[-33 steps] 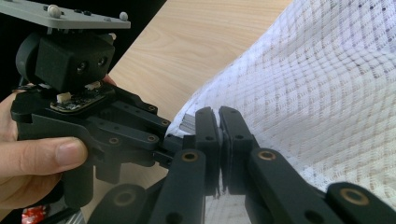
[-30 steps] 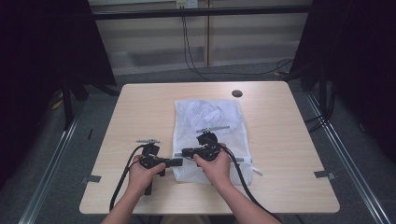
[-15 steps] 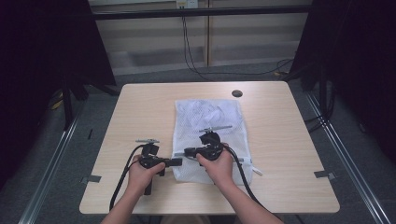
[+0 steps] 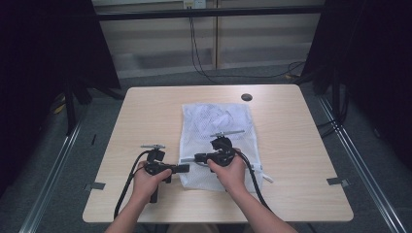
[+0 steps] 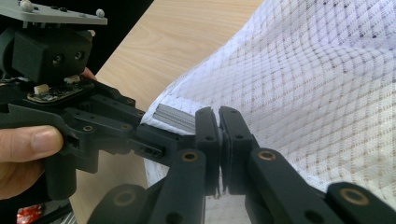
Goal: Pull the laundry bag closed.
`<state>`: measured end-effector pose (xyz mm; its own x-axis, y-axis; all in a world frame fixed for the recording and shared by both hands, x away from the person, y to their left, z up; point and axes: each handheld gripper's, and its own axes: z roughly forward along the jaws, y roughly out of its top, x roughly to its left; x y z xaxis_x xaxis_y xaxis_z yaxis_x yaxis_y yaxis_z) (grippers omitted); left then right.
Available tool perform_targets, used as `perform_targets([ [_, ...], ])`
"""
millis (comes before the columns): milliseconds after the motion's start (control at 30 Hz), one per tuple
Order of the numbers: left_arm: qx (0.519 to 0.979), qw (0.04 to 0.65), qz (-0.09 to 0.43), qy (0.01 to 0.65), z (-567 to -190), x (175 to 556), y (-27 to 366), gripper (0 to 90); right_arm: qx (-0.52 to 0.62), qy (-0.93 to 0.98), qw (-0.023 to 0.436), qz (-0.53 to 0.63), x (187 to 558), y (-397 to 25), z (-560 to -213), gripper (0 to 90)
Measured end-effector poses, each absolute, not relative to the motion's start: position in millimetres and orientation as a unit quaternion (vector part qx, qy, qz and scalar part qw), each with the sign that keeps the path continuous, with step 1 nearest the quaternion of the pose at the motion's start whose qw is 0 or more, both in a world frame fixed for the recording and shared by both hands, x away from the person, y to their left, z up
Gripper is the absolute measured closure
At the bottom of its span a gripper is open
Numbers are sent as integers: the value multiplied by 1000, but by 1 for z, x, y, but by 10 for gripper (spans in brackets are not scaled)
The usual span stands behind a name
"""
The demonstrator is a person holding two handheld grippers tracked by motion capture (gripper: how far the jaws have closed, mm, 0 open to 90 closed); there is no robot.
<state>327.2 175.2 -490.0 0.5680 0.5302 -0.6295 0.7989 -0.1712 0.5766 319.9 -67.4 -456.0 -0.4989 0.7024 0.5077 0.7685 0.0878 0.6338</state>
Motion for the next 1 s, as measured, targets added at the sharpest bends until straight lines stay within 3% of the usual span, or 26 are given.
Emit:
perform_targets([
  [1000, 751, 466, -145, 445, -489, 326, 176, 887, -507, -733, 34, -452, 320, -82, -456, 871],
])
